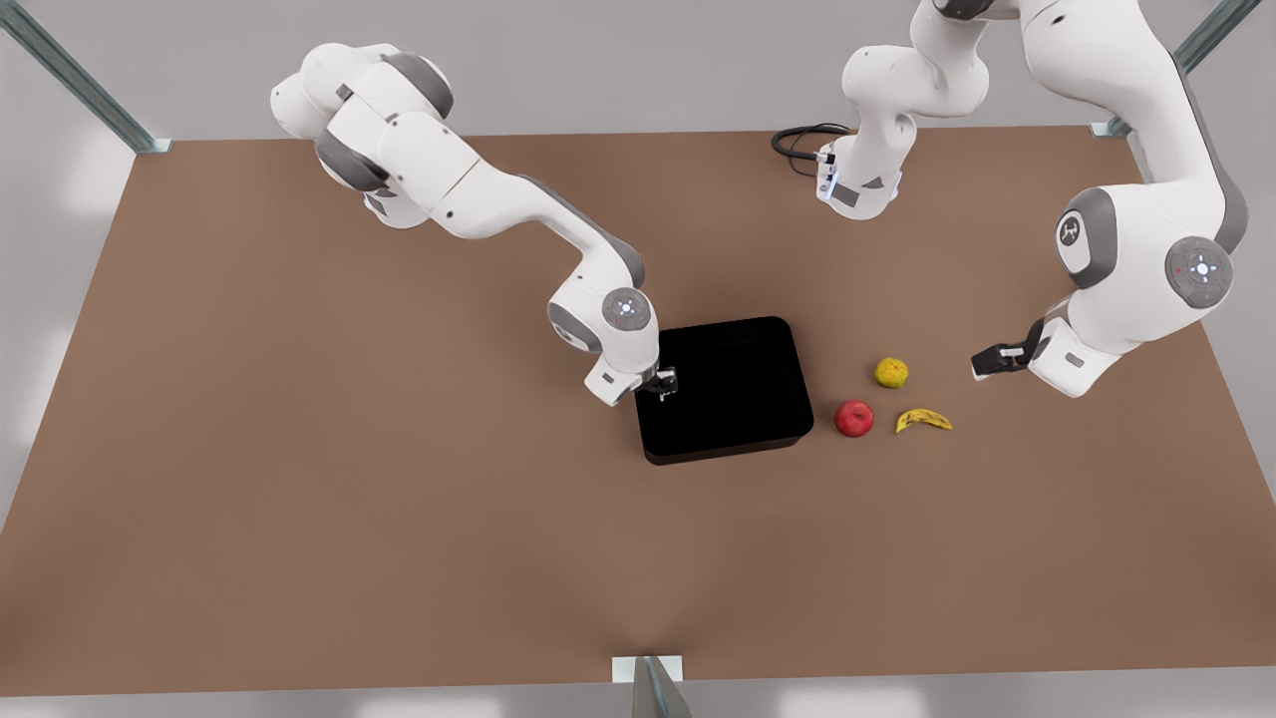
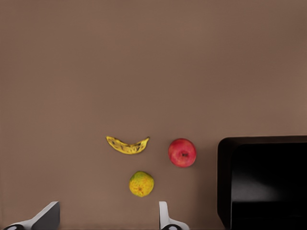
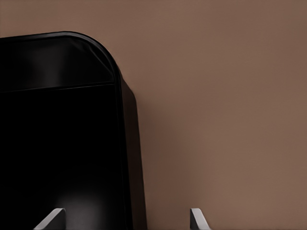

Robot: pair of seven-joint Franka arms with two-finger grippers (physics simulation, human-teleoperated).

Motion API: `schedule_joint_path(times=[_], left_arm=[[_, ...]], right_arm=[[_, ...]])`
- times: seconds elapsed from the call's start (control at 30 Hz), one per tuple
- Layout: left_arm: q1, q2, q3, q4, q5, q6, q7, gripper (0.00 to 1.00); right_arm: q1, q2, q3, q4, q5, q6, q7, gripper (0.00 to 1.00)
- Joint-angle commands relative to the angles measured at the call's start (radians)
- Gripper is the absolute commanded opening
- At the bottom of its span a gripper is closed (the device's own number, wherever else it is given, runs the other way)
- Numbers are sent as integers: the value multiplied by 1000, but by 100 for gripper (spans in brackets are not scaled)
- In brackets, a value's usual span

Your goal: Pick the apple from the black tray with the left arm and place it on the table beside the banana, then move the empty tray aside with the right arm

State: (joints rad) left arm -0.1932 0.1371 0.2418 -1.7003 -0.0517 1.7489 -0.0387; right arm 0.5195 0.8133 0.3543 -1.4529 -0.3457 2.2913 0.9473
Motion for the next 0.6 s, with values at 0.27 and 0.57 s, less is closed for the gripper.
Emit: schedule_joint_path(times=[0.27, 0.57], left_arm=[[0, -1, 1, -1, 1, -12, 95, 100], [-6, 15, -1, 28, -5, -12, 92, 100]], right_arm=[[-4, 3, 0, 0, -3, 25, 21, 52], [-6, 3, 0, 0, -3, 25, 7, 26]])
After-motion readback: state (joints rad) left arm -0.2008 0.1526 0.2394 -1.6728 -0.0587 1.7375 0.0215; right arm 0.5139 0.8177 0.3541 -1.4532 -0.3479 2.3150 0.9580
